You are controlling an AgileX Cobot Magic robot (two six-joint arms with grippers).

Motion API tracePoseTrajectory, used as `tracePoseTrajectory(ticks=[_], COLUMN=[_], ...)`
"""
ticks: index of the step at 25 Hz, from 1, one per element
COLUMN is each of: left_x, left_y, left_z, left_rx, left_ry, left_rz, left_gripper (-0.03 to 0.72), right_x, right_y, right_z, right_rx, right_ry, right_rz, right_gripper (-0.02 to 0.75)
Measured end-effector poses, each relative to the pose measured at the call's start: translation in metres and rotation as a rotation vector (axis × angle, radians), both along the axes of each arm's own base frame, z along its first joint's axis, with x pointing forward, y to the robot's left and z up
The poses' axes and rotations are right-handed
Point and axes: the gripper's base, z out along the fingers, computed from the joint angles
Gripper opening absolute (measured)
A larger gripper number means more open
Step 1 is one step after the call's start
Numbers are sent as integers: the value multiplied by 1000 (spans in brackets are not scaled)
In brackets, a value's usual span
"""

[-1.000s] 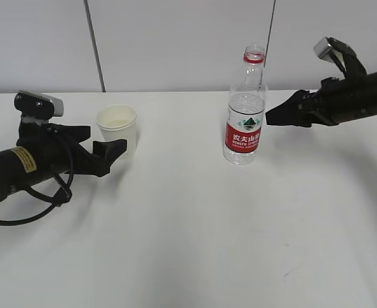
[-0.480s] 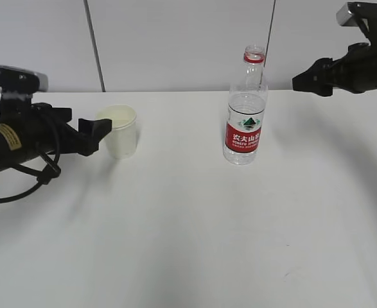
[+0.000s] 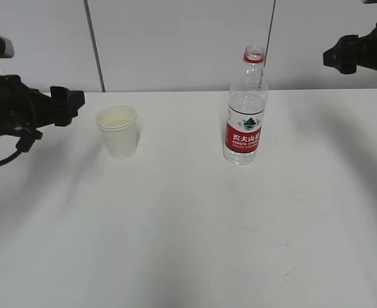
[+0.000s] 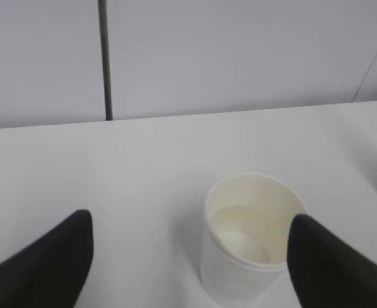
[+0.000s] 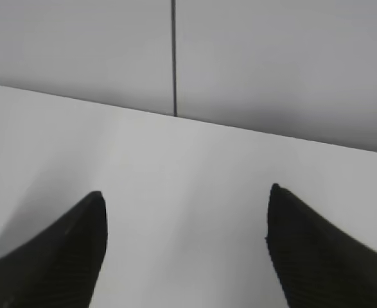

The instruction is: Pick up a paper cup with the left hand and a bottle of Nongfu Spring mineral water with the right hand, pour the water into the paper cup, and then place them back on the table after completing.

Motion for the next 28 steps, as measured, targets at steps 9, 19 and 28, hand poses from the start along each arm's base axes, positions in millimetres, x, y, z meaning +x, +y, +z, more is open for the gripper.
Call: tracePoseTrajectory(ticks=[9, 19, 28], left_x=[27, 26, -2], left_y=[6, 15, 21], left_z=[34, 64, 58], left_rx=[84, 170, 279], left_ry=[219, 625, 959], left_rz=[110, 227, 236], left_gripper=[563, 538, 500], right_x=[2, -2, -12], right_y=[-9, -8, 2], right_z=[4, 16, 34], right_rx=[8, 17, 56], right_ry=[-25, -55, -77], right_rz=[-110, -113, -30], right_gripper=[573, 573, 572])
